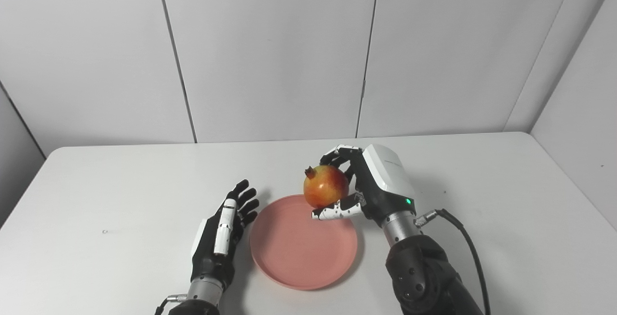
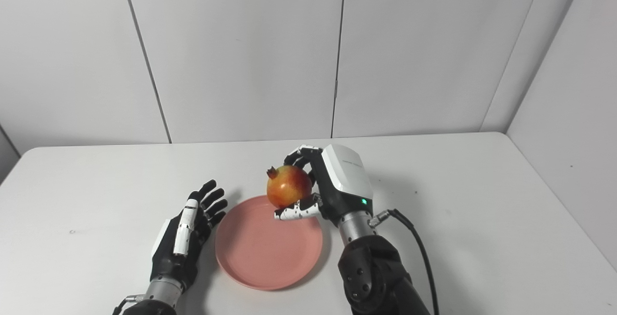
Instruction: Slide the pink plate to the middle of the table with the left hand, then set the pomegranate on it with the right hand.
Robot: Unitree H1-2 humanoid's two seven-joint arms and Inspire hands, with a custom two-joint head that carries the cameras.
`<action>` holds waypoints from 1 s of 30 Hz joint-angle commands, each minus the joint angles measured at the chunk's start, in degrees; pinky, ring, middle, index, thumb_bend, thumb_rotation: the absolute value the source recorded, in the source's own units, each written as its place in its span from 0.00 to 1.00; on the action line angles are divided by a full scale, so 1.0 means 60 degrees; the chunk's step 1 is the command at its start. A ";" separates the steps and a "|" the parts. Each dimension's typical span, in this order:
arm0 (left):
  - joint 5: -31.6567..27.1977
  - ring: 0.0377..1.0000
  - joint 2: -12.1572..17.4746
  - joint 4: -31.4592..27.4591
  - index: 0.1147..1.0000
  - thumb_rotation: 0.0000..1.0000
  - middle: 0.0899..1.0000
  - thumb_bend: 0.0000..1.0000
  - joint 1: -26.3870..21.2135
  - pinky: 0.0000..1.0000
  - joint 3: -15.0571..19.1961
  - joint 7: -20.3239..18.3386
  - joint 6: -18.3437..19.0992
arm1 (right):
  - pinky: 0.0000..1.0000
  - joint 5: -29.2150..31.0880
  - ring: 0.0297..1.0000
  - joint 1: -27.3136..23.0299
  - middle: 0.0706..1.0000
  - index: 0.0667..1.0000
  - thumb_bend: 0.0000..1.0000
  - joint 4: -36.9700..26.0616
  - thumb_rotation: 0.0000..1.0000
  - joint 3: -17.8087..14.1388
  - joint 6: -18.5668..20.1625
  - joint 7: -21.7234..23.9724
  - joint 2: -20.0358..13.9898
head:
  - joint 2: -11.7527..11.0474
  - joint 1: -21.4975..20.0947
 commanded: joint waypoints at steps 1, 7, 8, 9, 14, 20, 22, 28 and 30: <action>0.0083 0.87 -0.0199 -0.0015 0.85 1.00 0.88 0.43 -0.0192 0.88 -0.0125 0.0013 -0.0345 | 0.26 -0.0014 0.33 -0.0231 0.38 0.50 0.52 -0.0062 0.00 0.0033 -0.0522 -0.0205 0.0144 | 0.0001 0.0015; 0.0083 0.88 -0.0276 0.0045 0.86 1.00 0.89 0.42 -0.0221 0.89 -0.0155 0.0053 -0.0506 | 0.26 -0.0225 0.34 -0.0057 0.39 0.50 0.52 0.0255 0.00 0.0353 -0.0710 -0.0248 0.0272 | 0.0099 0.0259; 0.0090 0.88 -0.0287 0.0038 0.86 1.00 0.89 0.42 -0.0224 0.89 -0.0161 0.0058 -0.0508 | 0.26 -0.0263 0.34 -0.0025 0.39 0.50 0.52 0.0313 0.00 0.0406 -0.0708 -0.0223 0.0280 | 0.0107 0.0280; 0.0097 0.88 -0.0295 0.0033 0.86 1.00 0.89 0.42 -0.0225 0.89 -0.0165 0.0061 -0.0507 | 0.26 -0.0291 0.34 -0.0003 0.39 0.50 0.52 0.0353 0.00 0.0442 -0.0708 -0.0207 0.0285 | 0.0107 0.0280; 0.0245 0.88 -0.0302 -0.0041 0.87 1.00 0.88 0.42 -0.0218 0.88 -0.0250 0.0097 -0.0464 | 0.25 -0.0258 0.33 0.0083 0.38 0.50 0.52 0.0756 0.00 0.0592 -0.0799 -0.0229 0.0309 | 0.0170 0.0375; 0.0439 0.87 -0.0321 -0.0037 0.86 1.00 0.88 0.41 -0.0218 0.87 -0.0321 0.0179 -0.0533 | 0.21 -0.0360 0.29 0.0047 0.43 0.46 0.53 0.1254 0.00 0.0831 -0.0957 -0.0300 0.0246 | 0.0202 0.0411; 0.0464 0.87 -0.0325 -0.0032 0.86 1.00 0.88 0.41 -0.0220 0.86 -0.0333 0.0192 -0.0552 | 0.21 -0.0411 0.28 0.0037 0.44 0.45 0.53 0.1373 0.00 0.0924 -0.1011 -0.0323 0.0209 | 0.0210 0.0435; 0.0464 0.87 -0.0328 -0.0024 0.85 1.00 0.87 0.41 -0.0219 0.86 -0.0342 0.0236 -0.0605 | 0.33 -0.0629 0.34 0.0102 0.44 0.45 0.53 0.1509 0.00 0.1112 -0.1112 -0.0235 0.0122 | 0.0271 0.0447; 0.0472 0.87 -0.0315 -0.0046 0.85 1.00 0.87 0.41 -0.0214 0.86 -0.0353 0.0243 -0.0565 | 0.38 -0.0733 0.37 0.0118 0.38 0.49 0.52 0.1515 0.00 0.1160 -0.1098 -0.0183 0.0092 | 0.0281 0.0437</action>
